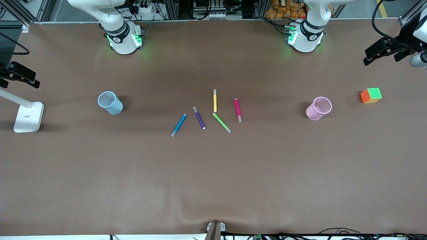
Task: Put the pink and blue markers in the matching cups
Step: 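Move the left gripper from rest toward the markers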
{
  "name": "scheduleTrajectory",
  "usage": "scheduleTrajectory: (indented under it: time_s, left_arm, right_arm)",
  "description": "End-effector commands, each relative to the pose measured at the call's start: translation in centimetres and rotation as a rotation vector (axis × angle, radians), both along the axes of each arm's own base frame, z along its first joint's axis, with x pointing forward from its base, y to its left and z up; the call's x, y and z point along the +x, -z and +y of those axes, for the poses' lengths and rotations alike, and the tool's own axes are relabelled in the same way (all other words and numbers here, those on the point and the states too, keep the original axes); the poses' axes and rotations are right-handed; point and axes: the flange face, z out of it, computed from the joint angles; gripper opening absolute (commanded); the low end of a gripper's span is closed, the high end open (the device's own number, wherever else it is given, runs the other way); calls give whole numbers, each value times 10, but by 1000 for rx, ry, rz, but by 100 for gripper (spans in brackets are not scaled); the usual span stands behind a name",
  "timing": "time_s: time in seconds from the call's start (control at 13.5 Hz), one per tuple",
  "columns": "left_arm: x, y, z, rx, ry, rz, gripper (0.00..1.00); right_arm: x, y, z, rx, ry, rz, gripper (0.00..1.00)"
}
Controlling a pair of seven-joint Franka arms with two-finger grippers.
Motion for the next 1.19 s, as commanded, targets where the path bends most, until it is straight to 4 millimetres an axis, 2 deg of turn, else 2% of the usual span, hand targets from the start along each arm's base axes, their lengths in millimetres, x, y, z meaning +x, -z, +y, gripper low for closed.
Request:
scheduleTrajectory:
  time_s: [0.0, 0.37, 0.67, 0.89, 1.11]
  left_arm:
    - [1, -7, 2, -4, 17, -9, 100]
    - [13, -12, 2, -8, 15, -24, 100]
    - [24, 6, -5, -18, 26, 11, 100]
    - [44, 41, -10, -22, 23, 82, 100]
    - [60, 77, -36, -16, 69, 146, 100]
  right_arm:
    - [-1, 0, -3, 7, -8, 0, 100]
    - [0, 1, -4, 7, -6, 3, 100]
    - [0, 1, -8, 7, 1, 5, 100]
    - [0, 1, -9, 7, 3, 2, 100]
    - [0, 1, -9, 7, 3, 2, 100]
